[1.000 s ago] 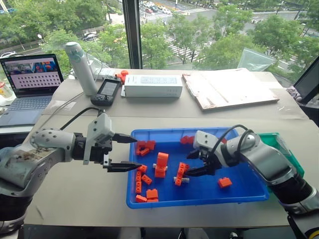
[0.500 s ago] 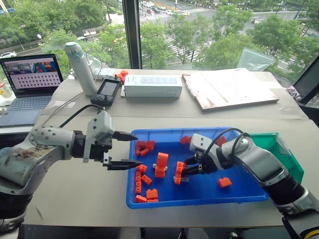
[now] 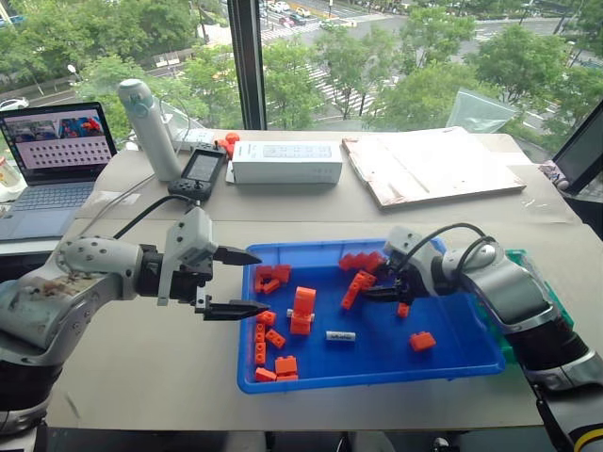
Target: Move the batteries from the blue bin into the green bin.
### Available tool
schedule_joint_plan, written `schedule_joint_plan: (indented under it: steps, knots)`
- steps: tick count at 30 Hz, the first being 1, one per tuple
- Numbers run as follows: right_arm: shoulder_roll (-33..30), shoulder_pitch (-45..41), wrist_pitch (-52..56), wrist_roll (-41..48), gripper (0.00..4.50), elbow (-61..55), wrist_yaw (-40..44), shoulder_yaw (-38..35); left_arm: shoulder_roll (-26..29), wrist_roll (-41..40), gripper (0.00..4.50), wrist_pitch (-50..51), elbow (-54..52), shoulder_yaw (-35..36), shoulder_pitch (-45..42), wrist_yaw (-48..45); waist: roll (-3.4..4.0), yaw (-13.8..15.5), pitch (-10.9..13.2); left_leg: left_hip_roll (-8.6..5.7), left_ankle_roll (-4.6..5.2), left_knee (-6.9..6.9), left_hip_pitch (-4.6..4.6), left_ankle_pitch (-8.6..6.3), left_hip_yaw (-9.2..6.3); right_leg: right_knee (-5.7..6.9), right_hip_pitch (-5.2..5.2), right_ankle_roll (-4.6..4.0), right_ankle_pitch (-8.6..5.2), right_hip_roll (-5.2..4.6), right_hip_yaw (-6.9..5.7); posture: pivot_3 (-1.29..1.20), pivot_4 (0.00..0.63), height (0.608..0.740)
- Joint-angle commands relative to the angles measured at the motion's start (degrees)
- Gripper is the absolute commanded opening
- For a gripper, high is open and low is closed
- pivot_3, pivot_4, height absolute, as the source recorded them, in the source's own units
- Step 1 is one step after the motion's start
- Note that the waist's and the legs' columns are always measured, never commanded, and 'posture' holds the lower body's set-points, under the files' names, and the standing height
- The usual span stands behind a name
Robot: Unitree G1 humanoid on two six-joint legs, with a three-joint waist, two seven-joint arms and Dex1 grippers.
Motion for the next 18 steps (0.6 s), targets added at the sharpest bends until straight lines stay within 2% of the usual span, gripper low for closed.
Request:
schedule_joint_plan:
  steps: [1, 7, 18]
  knots:
    - [-2.84, 0.74, 1.4, 3.35, 4.45, -7.27, 3.84, -1.78, 0.82, -0.1, 4.5, -0.3, -0.73, 0.48, -0.72, -0.58, 0.0, 0.03, 0.0, 0.0, -0.02, 0.01, 0.01, -0.02, -0.01, -0.01, -0.02, 0.0, -0.01, 0.0, -0.02, 0.0, 0.15, 0.74]
    - [-4.65, 3.15, 2.59, 5.7, 4.45, -12.76, 6.74, 0.35, 1.09, 0.01, 4.5, -0.41, -0.61, 0.47, -0.63, -1.05, 0.0, 0.05, 0.0, 0.01, -0.21, 0.04, 0.01, -0.13, -0.04, -0.07, -0.04, -0.01, 0.0, 0.0, -0.04, 0.0, 0.15, 0.74]
    - [1.14, 5.25, -0.27, 2.97, 4.45, -8.76, 4.41, 7.02, 3.03, 0.58, 4.5, -0.76, -0.04, 0.77, -0.39, -3.09, -0.01, 0.1, 0.0, -0.01, -0.2, 0.05, 0.0, -0.13, -0.05, -0.05, -0.05, -0.01, 0.0, 0.0, -0.04, 0.0, 0.15, 0.74]
